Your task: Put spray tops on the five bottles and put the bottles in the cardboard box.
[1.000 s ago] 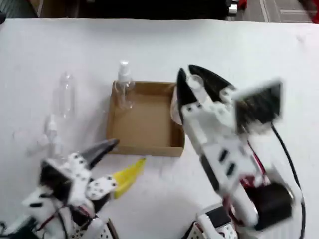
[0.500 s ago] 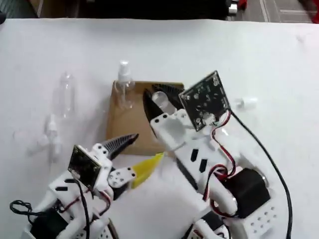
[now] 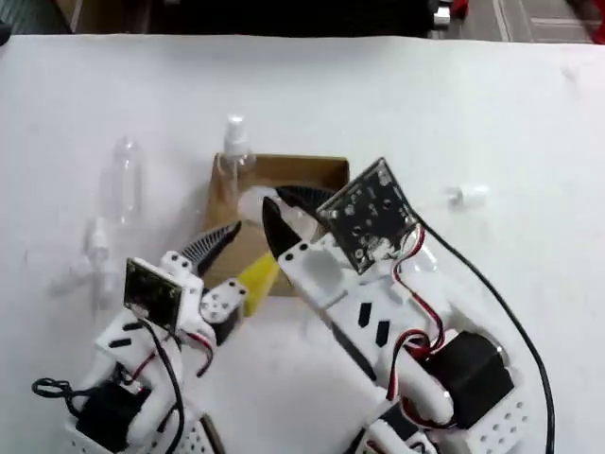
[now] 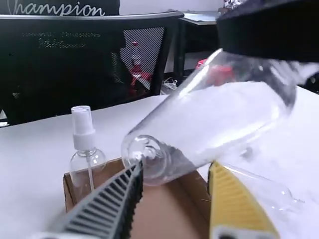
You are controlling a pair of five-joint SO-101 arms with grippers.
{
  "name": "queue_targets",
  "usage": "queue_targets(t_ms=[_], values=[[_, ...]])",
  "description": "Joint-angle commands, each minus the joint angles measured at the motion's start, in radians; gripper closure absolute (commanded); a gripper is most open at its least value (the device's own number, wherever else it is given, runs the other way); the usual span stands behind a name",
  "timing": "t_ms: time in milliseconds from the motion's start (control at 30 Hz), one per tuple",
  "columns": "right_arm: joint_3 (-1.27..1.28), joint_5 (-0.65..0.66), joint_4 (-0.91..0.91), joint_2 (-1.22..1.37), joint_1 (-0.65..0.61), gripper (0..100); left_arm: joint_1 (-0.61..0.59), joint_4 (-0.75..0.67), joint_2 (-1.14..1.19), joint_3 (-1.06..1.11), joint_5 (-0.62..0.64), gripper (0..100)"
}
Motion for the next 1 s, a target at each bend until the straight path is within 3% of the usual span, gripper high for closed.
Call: queue_targets(t_ms=[0,267,400,533,667,867,967], values=[[-0.005,0.031,0.002,-0.012,-0.001,98.3,-0.015,-0.037,-0.008,-0.011,-0.005,80],[-0.011,0.038,-0.065,0.019,0.081,98.3,0.047,0.049,-0.008,-0.014,-0.017,80],[-0.017,0.04,-0.028,0.03,0.183,98.3,0.025,0.132,-0.008,-0.072,-0.158,80],[0.005,0.037,-0.019,0.038,0.272,98.3,-0.068,0.258,-0.008,-0.206,-0.212,80],[0.06,0.031,-0.041,0.039,0.312,98.1,-0.237,0.313,-0.008,-0.301,-0.213,80],[0.155,0.032,-0.102,0.088,0.306,98.2,-0.521,0.215,-0.008,-0.273,-0.195,80],[0.121,0.025,-0.077,0.231,0.305,98.2,-0.611,0.11,-0.008,-0.186,-0.098,80]])
